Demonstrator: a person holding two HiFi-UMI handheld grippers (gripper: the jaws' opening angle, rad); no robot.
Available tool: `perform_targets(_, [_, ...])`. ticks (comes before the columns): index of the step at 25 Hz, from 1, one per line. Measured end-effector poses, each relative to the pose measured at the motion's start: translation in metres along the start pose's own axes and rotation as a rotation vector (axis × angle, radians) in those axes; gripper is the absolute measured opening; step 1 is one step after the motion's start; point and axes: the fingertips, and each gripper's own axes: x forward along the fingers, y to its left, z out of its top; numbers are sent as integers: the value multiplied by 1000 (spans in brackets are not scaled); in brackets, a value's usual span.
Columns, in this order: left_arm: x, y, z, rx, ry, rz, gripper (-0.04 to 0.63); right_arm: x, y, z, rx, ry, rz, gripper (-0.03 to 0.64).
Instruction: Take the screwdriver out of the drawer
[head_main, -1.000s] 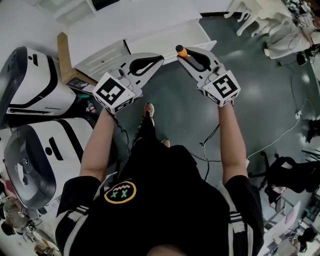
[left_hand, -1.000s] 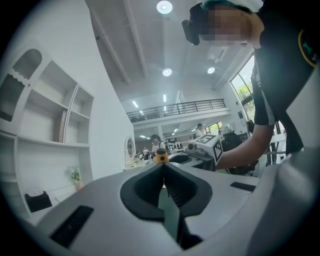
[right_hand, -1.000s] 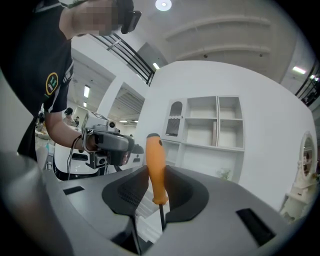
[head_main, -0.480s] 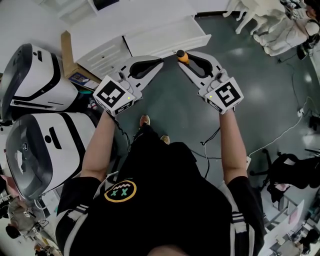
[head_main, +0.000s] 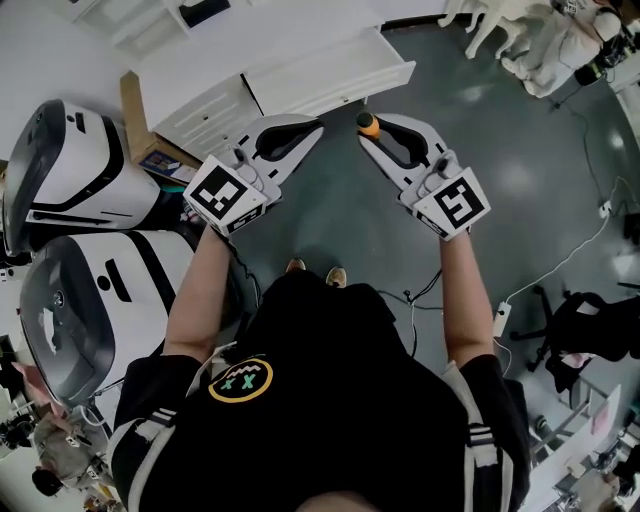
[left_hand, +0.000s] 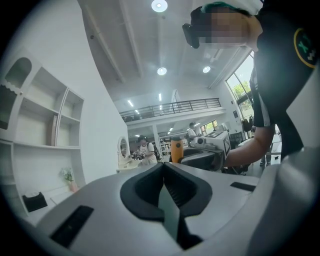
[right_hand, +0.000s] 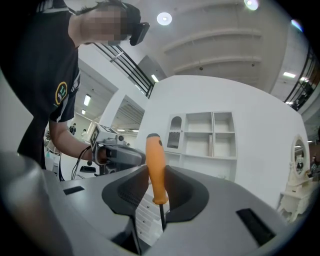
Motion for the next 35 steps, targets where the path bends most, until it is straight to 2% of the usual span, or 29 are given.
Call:
perform_targets(6, [-17,4,4,13,-14,-16,20,7,16,5,10,0,-34,126])
perform_targets(20, [-79,29,-1,-11,-39,-47,20,56,54,16,24,-7,-102,126])
perform_targets(35, [-102,39,-2,-15,-48,-41,20,78,67,20,11,-10,-99,125])
